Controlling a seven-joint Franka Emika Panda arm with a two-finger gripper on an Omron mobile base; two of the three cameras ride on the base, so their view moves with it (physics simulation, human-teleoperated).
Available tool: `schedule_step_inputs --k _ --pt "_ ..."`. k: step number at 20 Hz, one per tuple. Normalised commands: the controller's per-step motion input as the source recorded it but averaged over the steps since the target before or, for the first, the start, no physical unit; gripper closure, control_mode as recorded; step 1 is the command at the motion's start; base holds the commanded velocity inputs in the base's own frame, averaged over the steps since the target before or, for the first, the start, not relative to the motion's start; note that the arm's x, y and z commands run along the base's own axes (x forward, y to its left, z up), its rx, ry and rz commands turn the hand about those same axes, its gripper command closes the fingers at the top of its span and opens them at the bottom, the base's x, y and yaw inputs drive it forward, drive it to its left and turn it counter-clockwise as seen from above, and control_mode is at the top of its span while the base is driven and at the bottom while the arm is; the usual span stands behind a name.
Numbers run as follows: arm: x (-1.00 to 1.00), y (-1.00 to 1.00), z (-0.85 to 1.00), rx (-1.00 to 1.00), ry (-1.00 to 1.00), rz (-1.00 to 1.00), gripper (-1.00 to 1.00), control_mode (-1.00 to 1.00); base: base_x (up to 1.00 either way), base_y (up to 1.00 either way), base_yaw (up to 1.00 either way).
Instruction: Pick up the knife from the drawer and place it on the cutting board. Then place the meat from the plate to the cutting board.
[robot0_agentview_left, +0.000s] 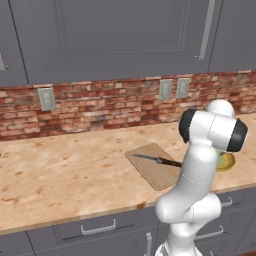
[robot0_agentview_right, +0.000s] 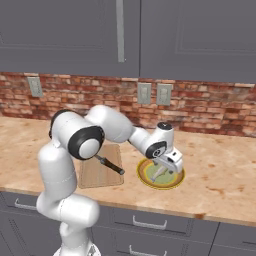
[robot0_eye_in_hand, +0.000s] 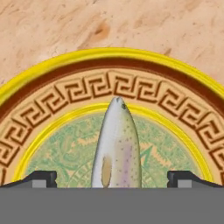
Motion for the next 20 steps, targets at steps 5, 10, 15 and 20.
schedule_step_inputs --k 5,10,15,20 --pt "0.0 -0.04 -0.22 0.02 -0.01 0.0 1.0 -1.0 0.0 0.0 0.0" --pt "-0.03 0.0 -0.07 0.0 -0.07 0.0 1.0 -1.0 0.0 0.0 0.0" --pt "-0.05 0.0 0.0 0.0 -0.03 0.0 1.0 -1.0 0.0 0.0 0.0" --pt "-0.33 0.12 0.19 -0.03 -0.16 0.0 1.0 -1.0 0.0 0.0 0.0"
